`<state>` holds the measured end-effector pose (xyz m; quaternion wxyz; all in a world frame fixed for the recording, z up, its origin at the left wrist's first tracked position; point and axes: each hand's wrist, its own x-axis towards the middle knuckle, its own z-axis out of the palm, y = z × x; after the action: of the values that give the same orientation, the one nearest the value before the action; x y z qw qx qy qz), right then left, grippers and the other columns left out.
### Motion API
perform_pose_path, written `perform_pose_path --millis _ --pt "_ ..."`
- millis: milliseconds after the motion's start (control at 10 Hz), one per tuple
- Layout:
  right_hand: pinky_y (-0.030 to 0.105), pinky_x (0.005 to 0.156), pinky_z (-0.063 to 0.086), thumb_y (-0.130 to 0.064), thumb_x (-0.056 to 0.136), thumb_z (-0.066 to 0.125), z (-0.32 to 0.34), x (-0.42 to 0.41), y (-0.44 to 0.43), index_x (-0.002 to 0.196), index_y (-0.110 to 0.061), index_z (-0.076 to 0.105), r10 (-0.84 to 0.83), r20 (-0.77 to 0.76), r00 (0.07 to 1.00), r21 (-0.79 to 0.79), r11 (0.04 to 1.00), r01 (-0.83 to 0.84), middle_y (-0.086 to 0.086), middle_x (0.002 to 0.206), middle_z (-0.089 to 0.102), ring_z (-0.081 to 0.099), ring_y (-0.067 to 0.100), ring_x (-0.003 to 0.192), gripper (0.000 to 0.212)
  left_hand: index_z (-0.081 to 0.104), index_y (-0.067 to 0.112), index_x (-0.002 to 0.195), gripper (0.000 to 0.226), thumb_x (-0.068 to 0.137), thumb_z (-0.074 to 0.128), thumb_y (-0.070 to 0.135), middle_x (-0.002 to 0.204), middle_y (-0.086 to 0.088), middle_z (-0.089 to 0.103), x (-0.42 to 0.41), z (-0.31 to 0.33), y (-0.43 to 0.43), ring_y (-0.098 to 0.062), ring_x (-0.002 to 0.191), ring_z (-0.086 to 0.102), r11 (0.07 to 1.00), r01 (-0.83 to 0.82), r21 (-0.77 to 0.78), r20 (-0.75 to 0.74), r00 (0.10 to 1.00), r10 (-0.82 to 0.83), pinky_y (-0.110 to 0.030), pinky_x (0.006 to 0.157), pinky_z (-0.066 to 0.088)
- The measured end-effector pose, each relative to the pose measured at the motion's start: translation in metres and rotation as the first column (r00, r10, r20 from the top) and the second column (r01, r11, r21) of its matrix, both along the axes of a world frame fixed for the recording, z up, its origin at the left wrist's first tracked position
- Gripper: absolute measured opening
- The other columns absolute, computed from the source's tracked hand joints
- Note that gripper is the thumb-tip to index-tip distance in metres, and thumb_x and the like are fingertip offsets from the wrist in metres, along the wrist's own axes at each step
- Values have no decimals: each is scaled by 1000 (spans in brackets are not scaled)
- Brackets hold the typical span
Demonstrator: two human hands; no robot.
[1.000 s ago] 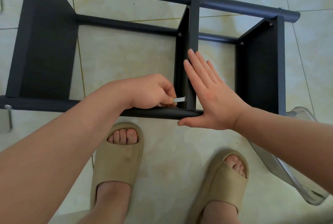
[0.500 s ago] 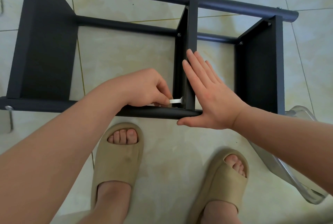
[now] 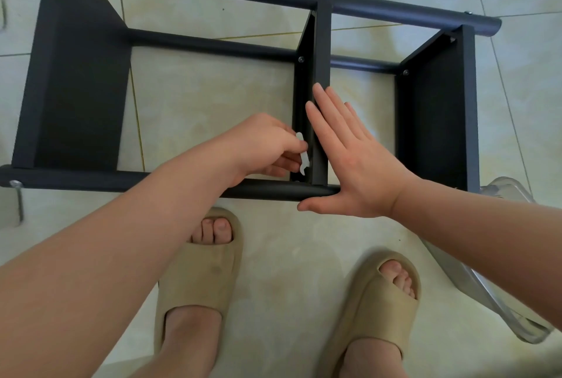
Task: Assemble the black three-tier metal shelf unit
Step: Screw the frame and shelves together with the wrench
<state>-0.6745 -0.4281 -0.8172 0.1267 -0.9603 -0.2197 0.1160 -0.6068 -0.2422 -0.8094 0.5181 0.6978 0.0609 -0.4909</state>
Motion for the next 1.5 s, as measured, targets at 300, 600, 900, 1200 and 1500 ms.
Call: perform_pose_path --millis 300,600,900,1200,1500 --pt "52 126 7 -84 79 49 -2 0 0 159 3 7 -1 20 1000 30 1000 1 20 167 -4 -7 34 156 125 64 12 95 5 93 68 11 78 -6 72 -1 1 -7 -17 73 75 979 -199 -43 -42 979 197 -27 66 60" --pt "51 127 7 -84 79 51 -2 0 -1 159 2 7 -5 13 1000 30 1000 5 19 168 -5 -8 33 156 125 64 8 102 8 95 66 10 85 -11 72 0 5 -5 -22 79 76 985 -163 -51 -117 981 157 -31 70 62" --pt "52 126 9 -83 79 51 -3 0 -1 159 2 7 -1 19 1000 32 999 1 20 168 -4 -8 34 156 125 65 6 99 7 95 65 11 77 -6 72 2 -2 -6 -18 73 73 988 -147 -40 -157 978 139 -33 73 61" --pt "53 126 9 -84 79 51 -2 0 -2 159 2 8 -5 12 1000 25 1000 5 20 168 -4 -8 34 156 126 63 7 92 7 97 59 8 75 -6 69 3 -3 -5 -16 68 70 994 -98 -47 -163 983 89 -33 74 60" --pt "53 126 8 -84 79 51 -2 0 -1 159 2 7 -5 9 1000 27 1000 5 20 168 -4 -8 34 156 126 64 6 97 7 98 57 7 74 -6 73 6 -4 2 -15 70 72 998 -27 -49 -162 987 19 -30 70 59"
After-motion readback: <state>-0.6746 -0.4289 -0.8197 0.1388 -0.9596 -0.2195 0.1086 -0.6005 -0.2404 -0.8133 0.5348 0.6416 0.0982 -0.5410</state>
